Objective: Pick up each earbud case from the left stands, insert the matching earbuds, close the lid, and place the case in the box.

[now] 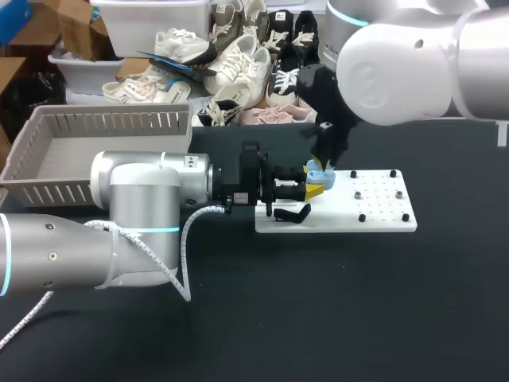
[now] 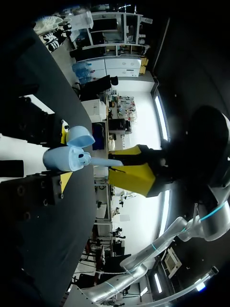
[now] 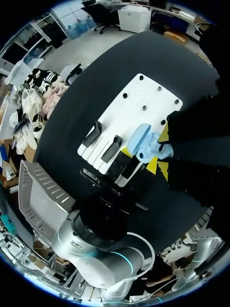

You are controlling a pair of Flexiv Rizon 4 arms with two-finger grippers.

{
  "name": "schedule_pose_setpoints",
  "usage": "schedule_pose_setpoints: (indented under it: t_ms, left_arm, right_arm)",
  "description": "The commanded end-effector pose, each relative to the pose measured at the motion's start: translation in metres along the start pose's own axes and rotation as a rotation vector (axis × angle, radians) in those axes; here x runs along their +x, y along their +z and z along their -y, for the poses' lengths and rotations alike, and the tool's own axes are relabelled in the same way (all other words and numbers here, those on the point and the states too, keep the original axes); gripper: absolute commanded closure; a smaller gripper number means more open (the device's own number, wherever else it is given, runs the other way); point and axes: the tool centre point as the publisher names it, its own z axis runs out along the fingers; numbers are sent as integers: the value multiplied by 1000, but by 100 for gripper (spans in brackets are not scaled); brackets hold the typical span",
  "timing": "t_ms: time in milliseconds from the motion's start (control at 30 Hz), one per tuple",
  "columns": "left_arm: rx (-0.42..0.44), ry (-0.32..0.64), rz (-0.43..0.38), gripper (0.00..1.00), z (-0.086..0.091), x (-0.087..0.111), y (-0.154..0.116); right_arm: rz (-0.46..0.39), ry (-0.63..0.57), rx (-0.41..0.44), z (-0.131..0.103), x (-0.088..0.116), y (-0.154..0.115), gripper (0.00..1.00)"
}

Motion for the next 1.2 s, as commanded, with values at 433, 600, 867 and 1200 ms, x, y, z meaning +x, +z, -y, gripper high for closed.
schedule_pose_setpoints:
  t_ms: [433,600,867,1200]
  left_arm:
    - [-2,1,2,100,0,1,0]
    - [-2,1,2,100,0,1,0]
    - [-2,1,2,100,0,1,0]
    - [-2,1,2,100,0,1,0]
  right_arm:
    - [-15,-16,-5,-6,-9,10,100]
    - [-19,-18,-2,-6,-9,11,100]
    - [-29,-16,5,-5,-9,13,100]
    - [-37,-20,13,-5,-10,14,100]
